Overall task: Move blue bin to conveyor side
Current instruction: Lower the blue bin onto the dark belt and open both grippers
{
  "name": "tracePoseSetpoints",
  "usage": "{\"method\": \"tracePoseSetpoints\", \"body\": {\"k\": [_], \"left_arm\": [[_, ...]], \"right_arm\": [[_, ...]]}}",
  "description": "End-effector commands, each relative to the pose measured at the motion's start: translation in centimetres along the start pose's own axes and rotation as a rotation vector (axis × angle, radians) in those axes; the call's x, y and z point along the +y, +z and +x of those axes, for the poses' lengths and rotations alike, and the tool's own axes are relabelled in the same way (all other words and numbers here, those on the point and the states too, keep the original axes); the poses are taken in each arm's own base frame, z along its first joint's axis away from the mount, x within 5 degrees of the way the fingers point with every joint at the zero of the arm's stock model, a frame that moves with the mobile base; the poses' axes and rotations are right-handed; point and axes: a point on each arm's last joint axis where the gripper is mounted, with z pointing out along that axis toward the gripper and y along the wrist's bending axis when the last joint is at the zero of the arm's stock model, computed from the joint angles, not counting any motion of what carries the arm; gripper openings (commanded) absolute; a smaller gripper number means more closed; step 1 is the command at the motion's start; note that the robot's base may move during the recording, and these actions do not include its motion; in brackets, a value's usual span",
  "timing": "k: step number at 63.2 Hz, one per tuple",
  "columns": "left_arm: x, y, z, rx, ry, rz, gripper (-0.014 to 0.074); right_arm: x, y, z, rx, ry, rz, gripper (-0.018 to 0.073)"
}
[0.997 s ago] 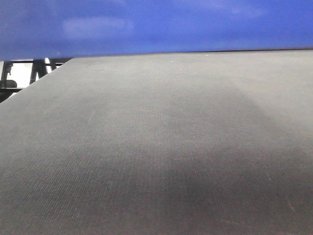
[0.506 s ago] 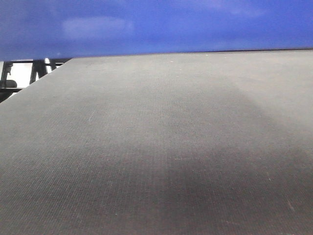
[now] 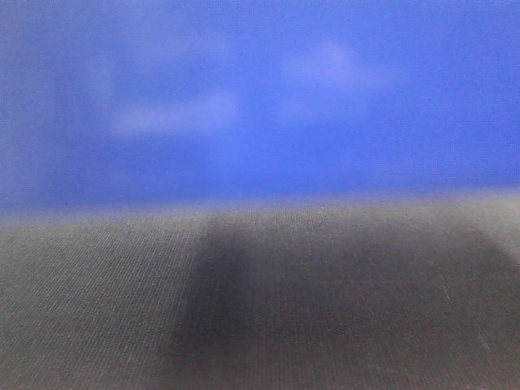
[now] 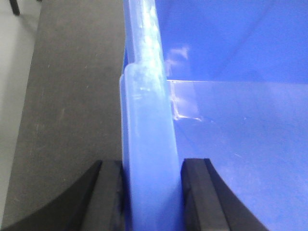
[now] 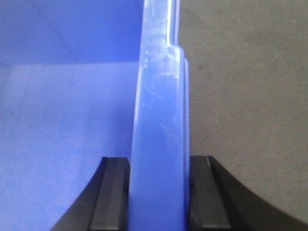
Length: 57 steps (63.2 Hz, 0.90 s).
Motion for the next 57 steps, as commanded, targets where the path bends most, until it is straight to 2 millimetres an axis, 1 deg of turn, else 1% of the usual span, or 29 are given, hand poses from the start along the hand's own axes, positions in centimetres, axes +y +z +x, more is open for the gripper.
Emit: {"method": "tracePoseSetpoints", "body": {"k": [1, 6, 14, 20, 23, 31, 36, 42, 52, 57], "left_arm": [[0.3, 0.8, -0.5, -0.15, 0.013, -0.003, -0.001], [0.7, 2.4, 0.1, -0.174, 0.005, -0.01, -0.001], [1.3, 4.2, 1.1, -0.218, -0.006, -0.018, -0.001], [1.7, 5.1, 1.6, -0.245, -0.011, -0.023, -0.001], [1.8, 5.4, 1.8, -0.261, -0.012, -0.025, -0.001], [2.0, 5.9, 2.0, -0.284, -0.014, -0.027, -0.001], [2.0, 6.5, 2.0, -0.268, -0.016, -0.031, -0.001], [2.2, 7.7, 2.0, -0.23, -0.025, -0.035, -0.001], [2.5, 9.8, 2.1, -0.163, -0.043, -0.042, -0.001], [2.7, 10.7, 2.2, -0.14, -0.048, -0.046, -0.001]], "right_arm": [[-0.2, 0.6, -0.8, -0.147, -0.028, 0.007, -0.0081], [-0.2, 1.8, -0.5, -0.16, -0.03, 0.003, -0.0081], [-0.5, 4.4, 0.8, -0.147, -0.033, 0.003, -0.0081], [-0.6, 6.2, 1.6, -0.164, -0.036, -0.003, -0.0081], [-0.8, 7.4, 2.4, -0.171, -0.038, -0.006, -0.0081], [-1.0, 9.4, 3.5, -0.221, -0.041, -0.02, -0.0081], [-1.1, 10.1, 4.0, -0.252, -0.043, -0.029, -0.0081], [-1.0, 10.4, 4.1, -0.29, -0.044, -0.038, -0.0081], [-1.0, 10.4, 3.8, -0.317, -0.043, -0.043, -0.0081], [-1.3, 11.0, 3.7, -0.316, -0.036, -0.033, -0.0081]]}}
